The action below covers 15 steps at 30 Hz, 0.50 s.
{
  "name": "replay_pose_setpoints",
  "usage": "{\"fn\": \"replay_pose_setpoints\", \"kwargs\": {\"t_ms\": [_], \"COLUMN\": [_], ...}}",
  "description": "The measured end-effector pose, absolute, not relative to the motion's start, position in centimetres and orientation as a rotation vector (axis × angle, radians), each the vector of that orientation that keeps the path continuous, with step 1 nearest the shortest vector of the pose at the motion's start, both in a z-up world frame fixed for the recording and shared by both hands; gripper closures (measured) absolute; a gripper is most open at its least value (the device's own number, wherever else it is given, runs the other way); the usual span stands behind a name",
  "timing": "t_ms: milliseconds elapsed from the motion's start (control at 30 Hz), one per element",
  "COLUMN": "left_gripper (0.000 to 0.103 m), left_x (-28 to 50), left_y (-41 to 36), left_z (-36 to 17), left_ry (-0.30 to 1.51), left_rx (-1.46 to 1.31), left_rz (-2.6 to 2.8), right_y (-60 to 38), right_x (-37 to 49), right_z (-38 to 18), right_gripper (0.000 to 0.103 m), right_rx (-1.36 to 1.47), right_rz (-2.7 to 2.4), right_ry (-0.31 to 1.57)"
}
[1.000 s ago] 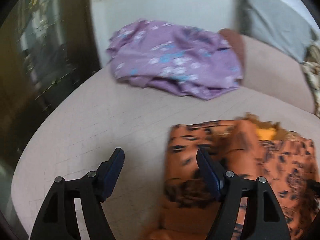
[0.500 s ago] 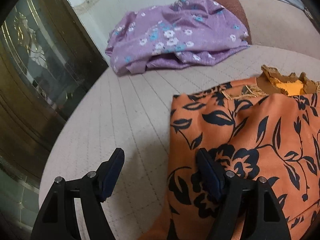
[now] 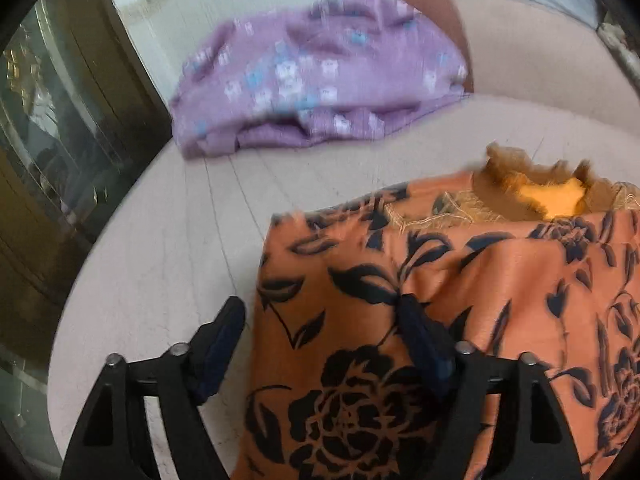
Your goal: Fold small clothes
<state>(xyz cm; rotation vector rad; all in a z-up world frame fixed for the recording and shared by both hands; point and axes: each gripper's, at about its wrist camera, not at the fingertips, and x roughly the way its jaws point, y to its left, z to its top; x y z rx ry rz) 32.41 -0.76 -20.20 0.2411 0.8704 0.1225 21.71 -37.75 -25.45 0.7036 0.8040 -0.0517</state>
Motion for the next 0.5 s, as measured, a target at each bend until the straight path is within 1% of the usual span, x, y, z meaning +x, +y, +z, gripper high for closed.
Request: {"fn": "replay_pose_setpoints", "kwargs": {"t_ms": [33, 133, 267, 367, 433, 500], "left_gripper": [0.012, 0.012, 0.012, 0.012, 0.012, 0.012], "left_x": [32.4, 32.3, 31.6, 31.8, 32.0, 31.5], "left_y": [-0.5, 0.2, 1.3, 1.9, 2.0, 2.2], "left_z": [-19.9, -19.3, -17.7, -19.1, -20.7, -20.0], "left_ry": [0.869, 0.873, 0.838, 0.883, 0.939, 0.924], "left_rx": [0.23, 0.207, 0.176, 0.228, 0.25, 0.23], "left_rz": [0.138, 0.133, 0.162, 0.23, 0.235, 0.229], "right_y": [-37.8, -37.3, -36.9, -35.2, -34.3, -33.8], "right_x": [21.3, 21.3, 20.3, 20.9, 21.5, 21.0], "right_z": [-25.8, -25.0, -23.5, -23.1, -24.5, -24.7], "right_gripper": [0.069, 0.069, 0.067, 0.067, 0.068, 0.068], "right_rx": [0.693, 0.672, 0.697, 0.639, 0.602, 0.557], "right_rz": [-0.061, -0.071, -0.037, -0.009, -0.011, -0.017], "right_ry": [0.785, 0.801, 0.755, 0.771, 0.853, 0.827]}}
